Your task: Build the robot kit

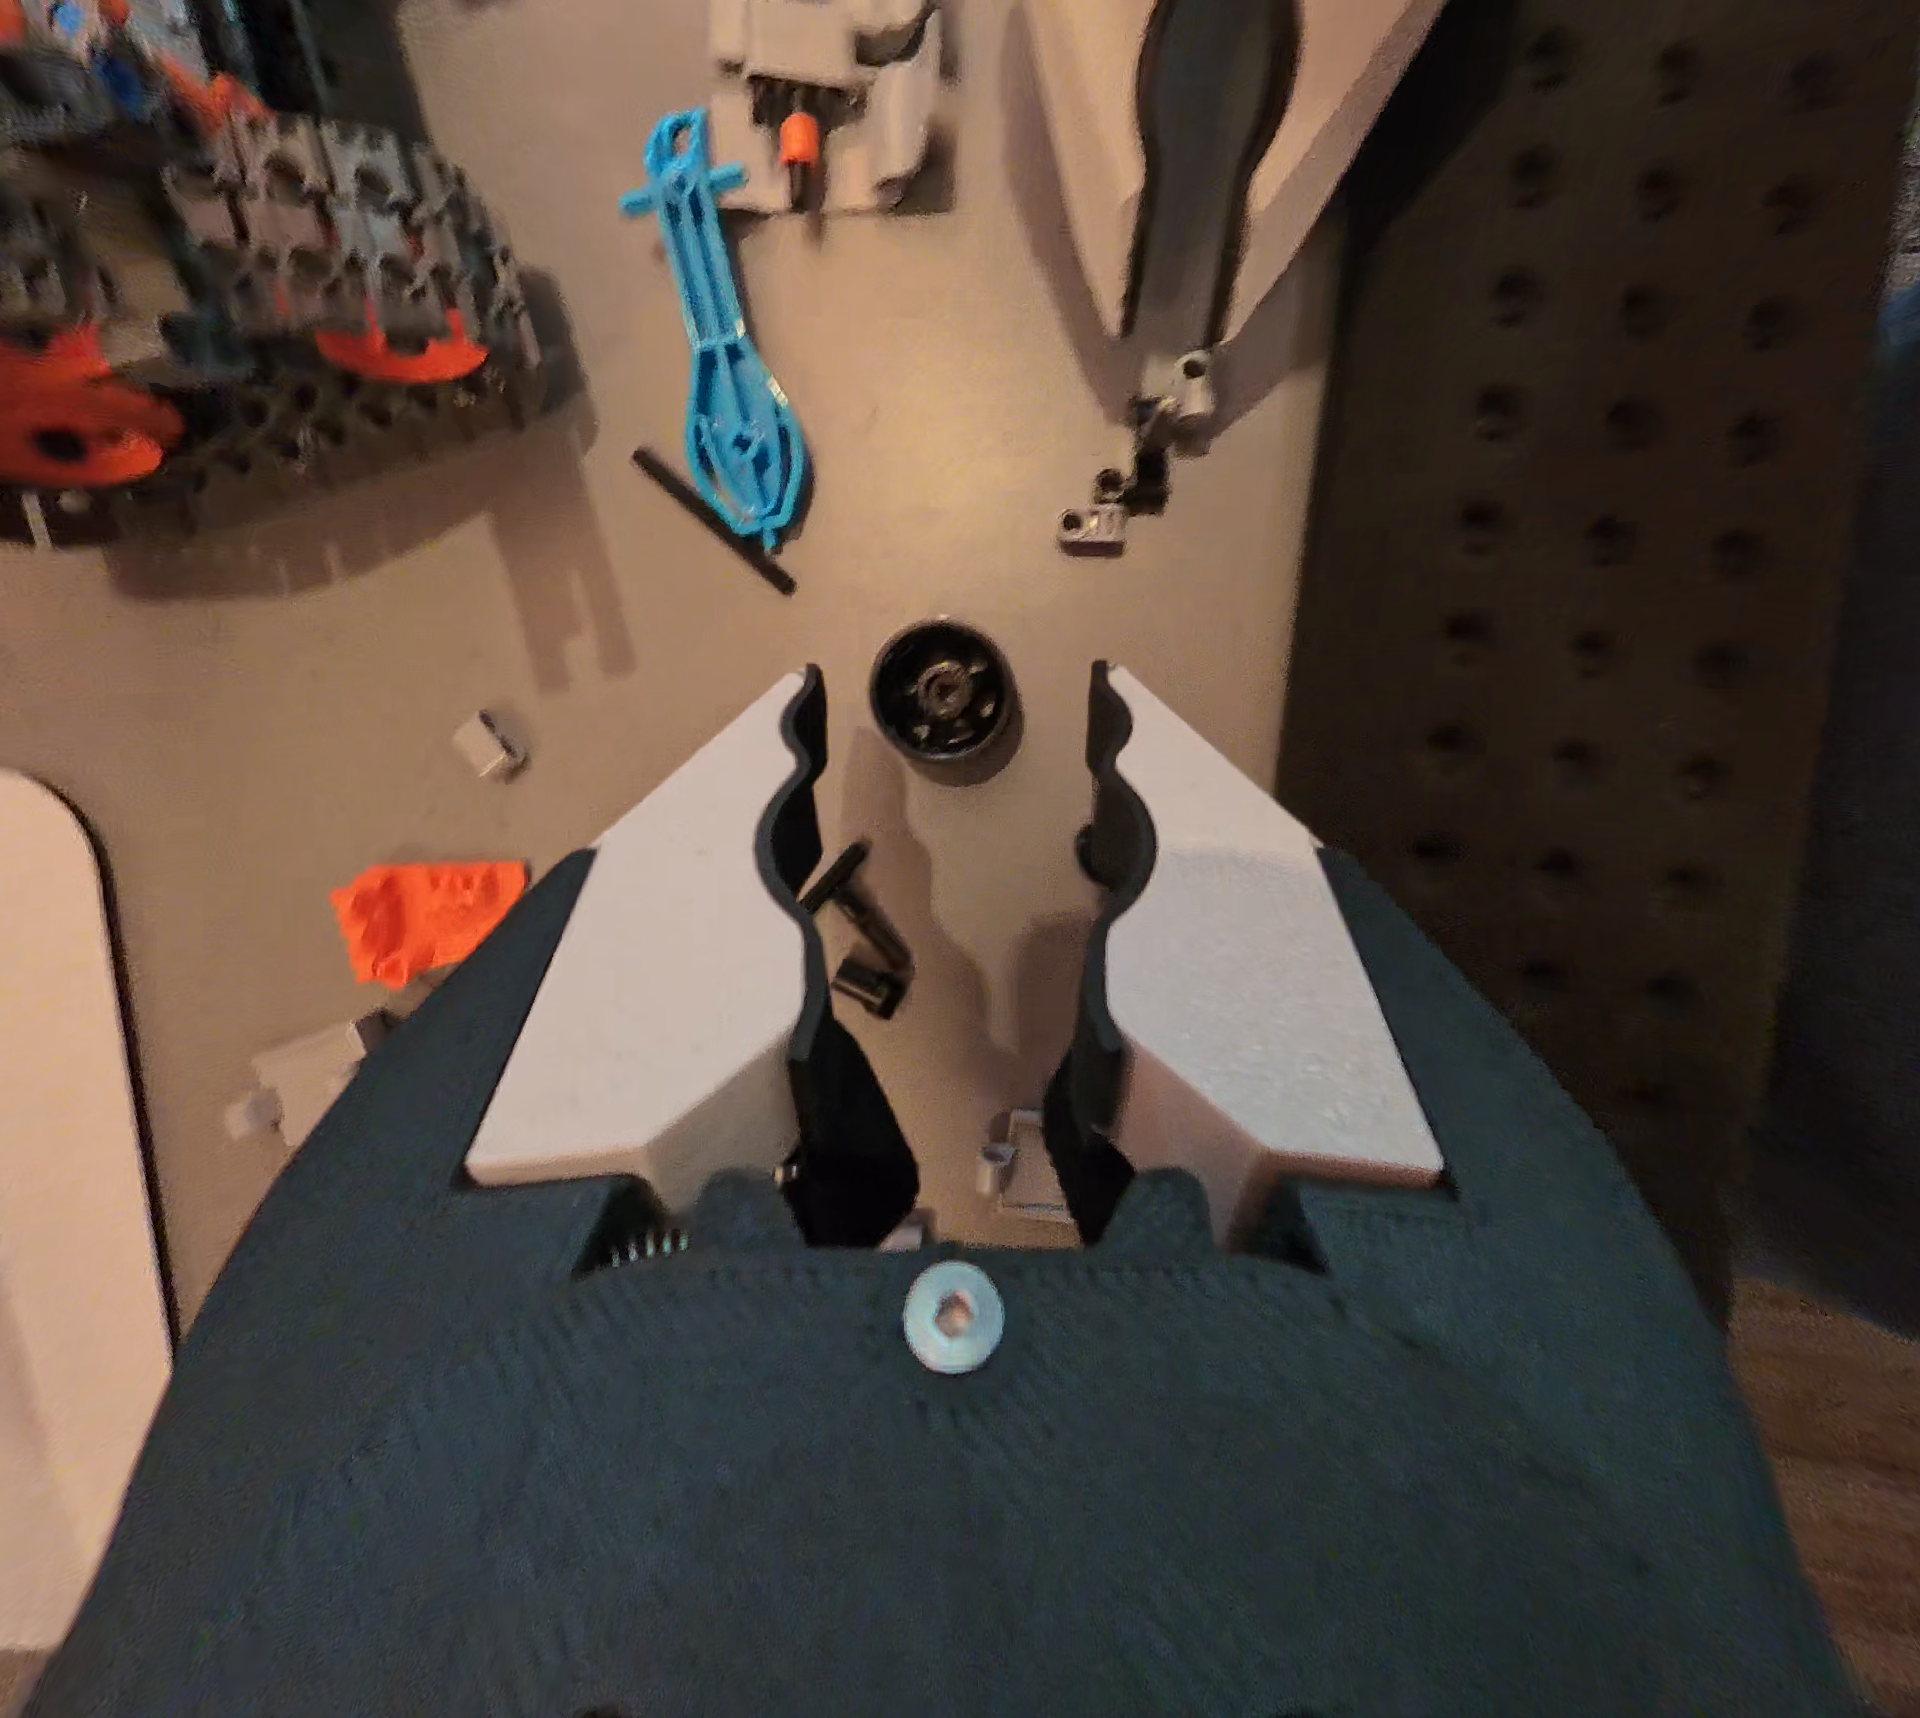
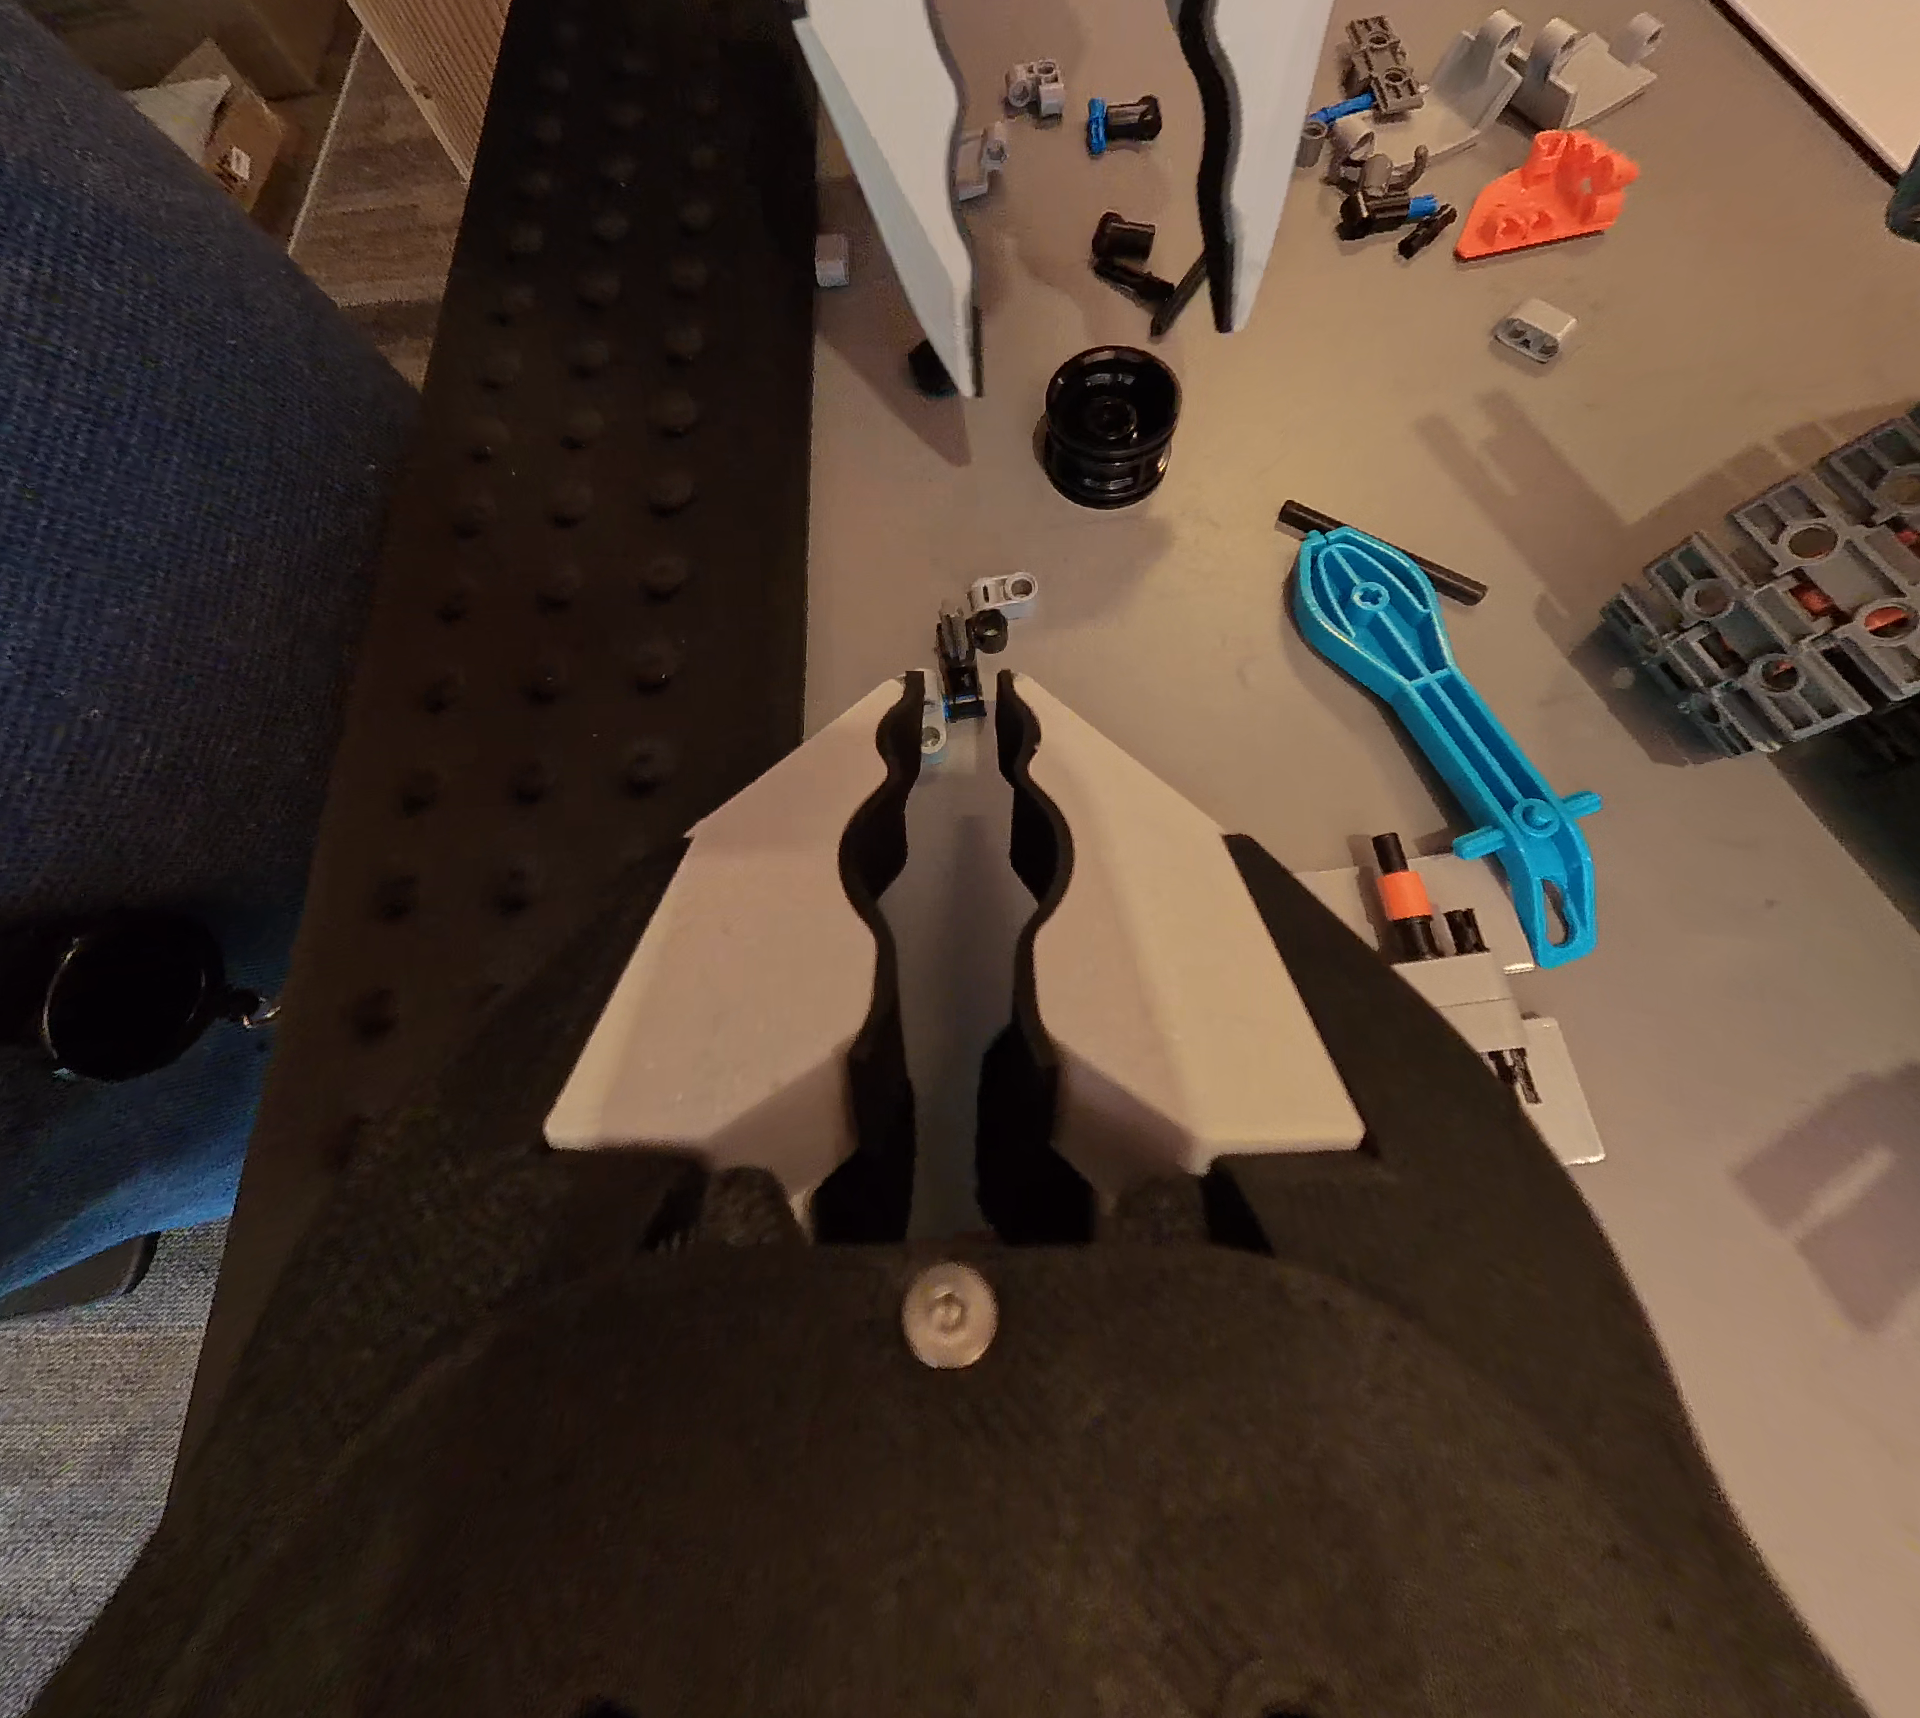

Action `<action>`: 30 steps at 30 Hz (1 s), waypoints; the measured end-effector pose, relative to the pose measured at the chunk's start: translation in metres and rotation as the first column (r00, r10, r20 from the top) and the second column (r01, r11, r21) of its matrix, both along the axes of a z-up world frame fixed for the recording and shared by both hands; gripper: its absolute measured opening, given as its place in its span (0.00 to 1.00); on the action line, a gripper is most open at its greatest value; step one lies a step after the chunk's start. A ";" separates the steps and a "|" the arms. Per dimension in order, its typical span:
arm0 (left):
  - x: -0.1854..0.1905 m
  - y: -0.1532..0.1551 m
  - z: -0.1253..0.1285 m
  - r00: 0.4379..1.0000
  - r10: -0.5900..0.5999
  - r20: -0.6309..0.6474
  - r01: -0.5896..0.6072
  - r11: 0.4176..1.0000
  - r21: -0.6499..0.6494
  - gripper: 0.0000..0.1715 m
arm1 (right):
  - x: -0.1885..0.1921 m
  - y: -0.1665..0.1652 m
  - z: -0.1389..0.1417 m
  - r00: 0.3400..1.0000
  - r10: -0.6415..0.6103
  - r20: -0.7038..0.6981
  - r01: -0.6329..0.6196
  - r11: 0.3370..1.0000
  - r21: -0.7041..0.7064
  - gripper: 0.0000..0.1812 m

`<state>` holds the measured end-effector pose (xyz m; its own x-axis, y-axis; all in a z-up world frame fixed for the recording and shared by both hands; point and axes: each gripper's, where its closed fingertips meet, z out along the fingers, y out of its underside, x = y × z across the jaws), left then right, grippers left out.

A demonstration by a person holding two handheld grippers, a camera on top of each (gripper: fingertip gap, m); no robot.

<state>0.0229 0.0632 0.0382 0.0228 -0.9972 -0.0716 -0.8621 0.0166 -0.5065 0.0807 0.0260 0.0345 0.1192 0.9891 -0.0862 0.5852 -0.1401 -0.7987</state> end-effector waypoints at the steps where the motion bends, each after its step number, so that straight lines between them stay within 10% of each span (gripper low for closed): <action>1: -0.003 0.002 -0.005 1.000 0.014 -0.016 -0.014 1.000 -0.004 0.29 | 0.000 0.000 0.000 1.000 0.001 -0.002 -0.001 1.000 -0.001 0.06; 30: 0.049 -0.038 0.001 0.989 -0.141 0.040 0.141 0.990 0.015 0.16 | 0.002 -0.002 -0.004 1.000 0.007 0.011 -0.007 1.000 0.004 0.06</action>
<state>0.0720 0.0252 0.0396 -0.1148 -0.9897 -0.0857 -0.8295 0.1430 -0.5399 0.0824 0.0243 0.0306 0.1129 0.9903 -0.0814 0.5948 -0.1330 -0.7928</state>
